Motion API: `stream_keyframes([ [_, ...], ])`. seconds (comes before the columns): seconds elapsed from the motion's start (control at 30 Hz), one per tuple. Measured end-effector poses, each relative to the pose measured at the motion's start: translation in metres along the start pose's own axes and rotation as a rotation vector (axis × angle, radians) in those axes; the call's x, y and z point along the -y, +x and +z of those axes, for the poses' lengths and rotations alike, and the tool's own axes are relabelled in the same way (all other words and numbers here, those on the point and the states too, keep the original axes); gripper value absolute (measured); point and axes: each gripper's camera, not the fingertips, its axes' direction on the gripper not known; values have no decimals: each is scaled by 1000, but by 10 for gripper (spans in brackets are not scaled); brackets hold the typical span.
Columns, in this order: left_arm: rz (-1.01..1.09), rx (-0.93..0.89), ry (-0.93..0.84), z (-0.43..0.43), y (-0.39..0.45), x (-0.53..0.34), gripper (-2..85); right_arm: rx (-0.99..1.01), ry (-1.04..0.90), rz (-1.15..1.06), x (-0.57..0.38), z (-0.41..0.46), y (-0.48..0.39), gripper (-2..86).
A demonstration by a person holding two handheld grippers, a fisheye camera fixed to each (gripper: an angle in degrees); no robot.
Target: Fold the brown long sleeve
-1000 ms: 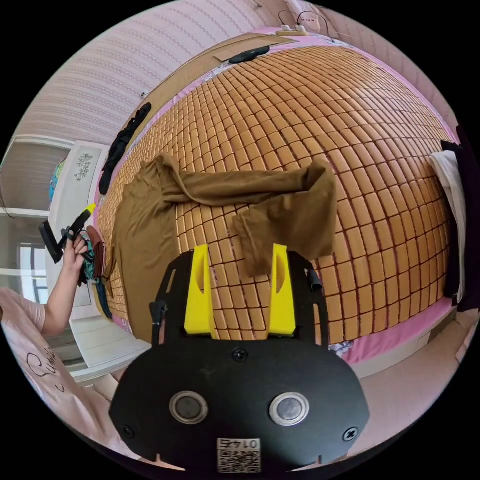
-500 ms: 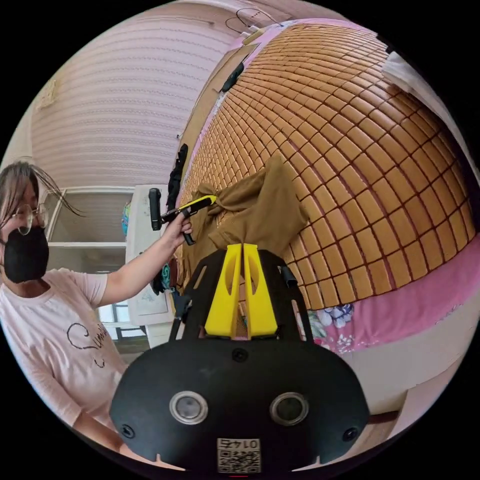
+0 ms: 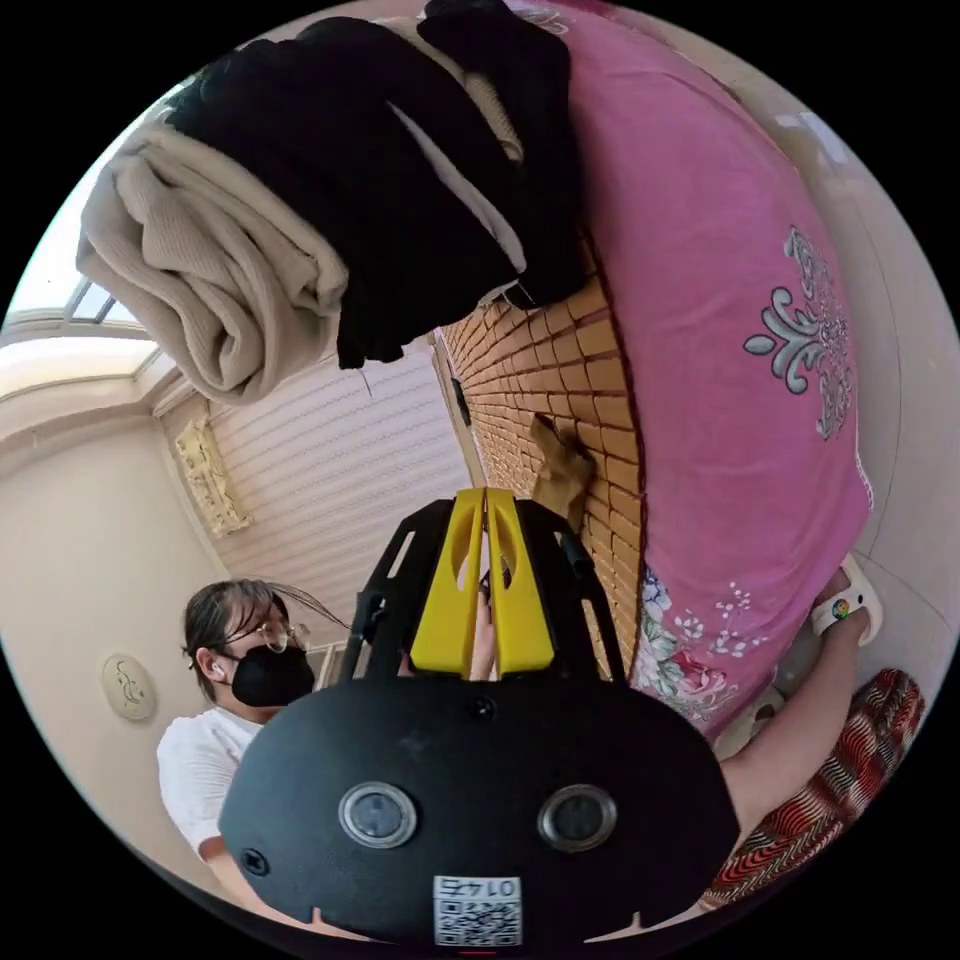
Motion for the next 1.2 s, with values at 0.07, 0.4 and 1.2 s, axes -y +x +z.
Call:
stream_keyframes([
  [0.07, -3, 23, -13, 14, 6, 5, -9, -274, -59, -176, -2, 18, -25, 42],
  [0.4, 6, 27, 18, 24, 18, 19, 1, -961, -198, -590, 9, 140, -78, 77],
  [1.2, 291, -167, -129, 82, 103, 18, 63, -1549, -248, -808, -11, 234, -168, 71],
])
